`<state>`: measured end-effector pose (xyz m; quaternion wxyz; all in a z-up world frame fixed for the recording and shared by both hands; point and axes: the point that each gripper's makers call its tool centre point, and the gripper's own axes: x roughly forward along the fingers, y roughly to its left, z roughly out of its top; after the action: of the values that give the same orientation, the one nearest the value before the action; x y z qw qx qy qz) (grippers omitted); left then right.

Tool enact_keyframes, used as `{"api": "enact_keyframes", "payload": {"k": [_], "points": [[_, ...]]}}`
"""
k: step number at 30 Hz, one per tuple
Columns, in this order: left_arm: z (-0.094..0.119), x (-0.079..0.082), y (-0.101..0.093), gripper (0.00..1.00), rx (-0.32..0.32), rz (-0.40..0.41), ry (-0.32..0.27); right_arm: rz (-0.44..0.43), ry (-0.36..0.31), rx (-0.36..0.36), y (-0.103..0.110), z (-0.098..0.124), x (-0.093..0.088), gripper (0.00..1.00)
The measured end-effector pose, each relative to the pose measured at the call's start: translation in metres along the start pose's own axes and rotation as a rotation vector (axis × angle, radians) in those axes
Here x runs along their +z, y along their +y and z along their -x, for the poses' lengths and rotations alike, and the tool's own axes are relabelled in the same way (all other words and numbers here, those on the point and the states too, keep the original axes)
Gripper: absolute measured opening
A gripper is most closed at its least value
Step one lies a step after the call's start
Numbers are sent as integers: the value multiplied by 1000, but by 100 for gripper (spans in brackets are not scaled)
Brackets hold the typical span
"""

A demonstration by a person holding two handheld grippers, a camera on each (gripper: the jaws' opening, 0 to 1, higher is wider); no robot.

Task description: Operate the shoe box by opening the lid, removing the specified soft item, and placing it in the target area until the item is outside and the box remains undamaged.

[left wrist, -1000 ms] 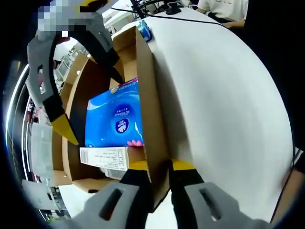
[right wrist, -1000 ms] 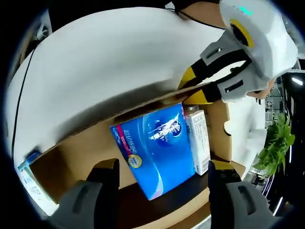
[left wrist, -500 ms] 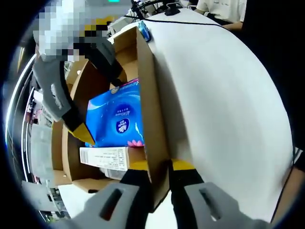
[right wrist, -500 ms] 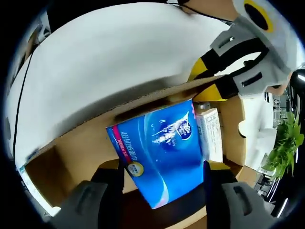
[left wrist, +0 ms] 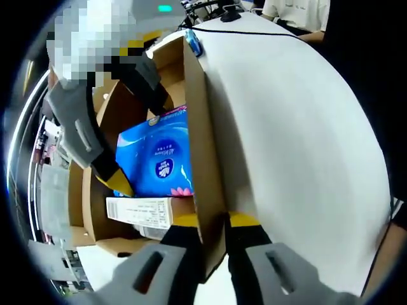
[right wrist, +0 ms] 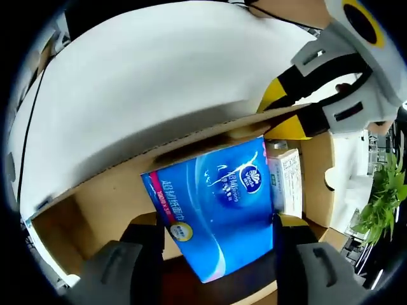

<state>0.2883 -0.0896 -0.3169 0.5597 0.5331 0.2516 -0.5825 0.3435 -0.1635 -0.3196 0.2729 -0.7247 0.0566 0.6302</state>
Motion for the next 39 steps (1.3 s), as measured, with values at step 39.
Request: {"api": "enact_keyframes", "payload": {"k": [39], "points": [[0, -4, 1, 13, 11, 1, 54, -130, 70, 46, 48, 8, -15, 71]]}}
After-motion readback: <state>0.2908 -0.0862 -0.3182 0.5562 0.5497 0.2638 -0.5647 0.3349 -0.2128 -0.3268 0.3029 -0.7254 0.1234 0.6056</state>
